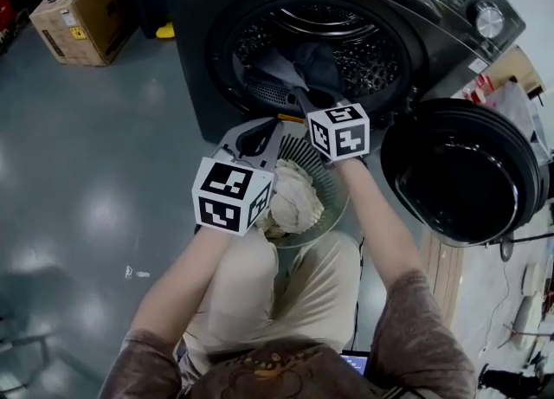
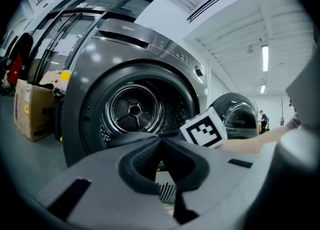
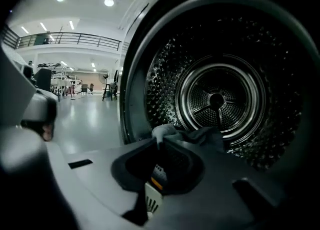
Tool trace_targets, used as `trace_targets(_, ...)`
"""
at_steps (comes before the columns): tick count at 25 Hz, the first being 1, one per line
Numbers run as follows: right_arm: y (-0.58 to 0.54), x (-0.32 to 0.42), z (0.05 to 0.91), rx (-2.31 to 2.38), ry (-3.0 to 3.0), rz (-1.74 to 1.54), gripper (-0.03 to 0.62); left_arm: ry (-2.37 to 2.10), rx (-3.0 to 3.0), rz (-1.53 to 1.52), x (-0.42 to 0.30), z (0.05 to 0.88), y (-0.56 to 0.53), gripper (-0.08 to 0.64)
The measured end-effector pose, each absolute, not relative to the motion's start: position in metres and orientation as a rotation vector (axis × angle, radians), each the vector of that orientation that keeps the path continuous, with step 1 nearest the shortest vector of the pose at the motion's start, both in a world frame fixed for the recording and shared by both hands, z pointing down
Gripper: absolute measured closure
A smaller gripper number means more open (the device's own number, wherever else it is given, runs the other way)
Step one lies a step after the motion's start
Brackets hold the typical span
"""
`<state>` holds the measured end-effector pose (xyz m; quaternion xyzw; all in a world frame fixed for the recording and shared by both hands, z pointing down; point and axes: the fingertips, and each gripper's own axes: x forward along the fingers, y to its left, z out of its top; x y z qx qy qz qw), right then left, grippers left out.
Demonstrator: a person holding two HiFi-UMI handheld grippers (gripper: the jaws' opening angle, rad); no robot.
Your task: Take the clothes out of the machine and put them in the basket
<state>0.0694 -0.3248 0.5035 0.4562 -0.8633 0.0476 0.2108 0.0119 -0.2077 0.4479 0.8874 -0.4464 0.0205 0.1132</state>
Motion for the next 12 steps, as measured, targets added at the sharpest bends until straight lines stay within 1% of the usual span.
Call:
trace_targets(5,-0.259,0.102,0.484,1.270,-2.434,0.146,0.580,-1.312,2.609,0.079,0.021,0.454,-0.210,0.554)
trace_targets(12,-0.166,0.138,0.489,1.328,-2.467,0.301,0.580,-1.280,2.617,0.116,0.039,0.461,-0.214,0.554)
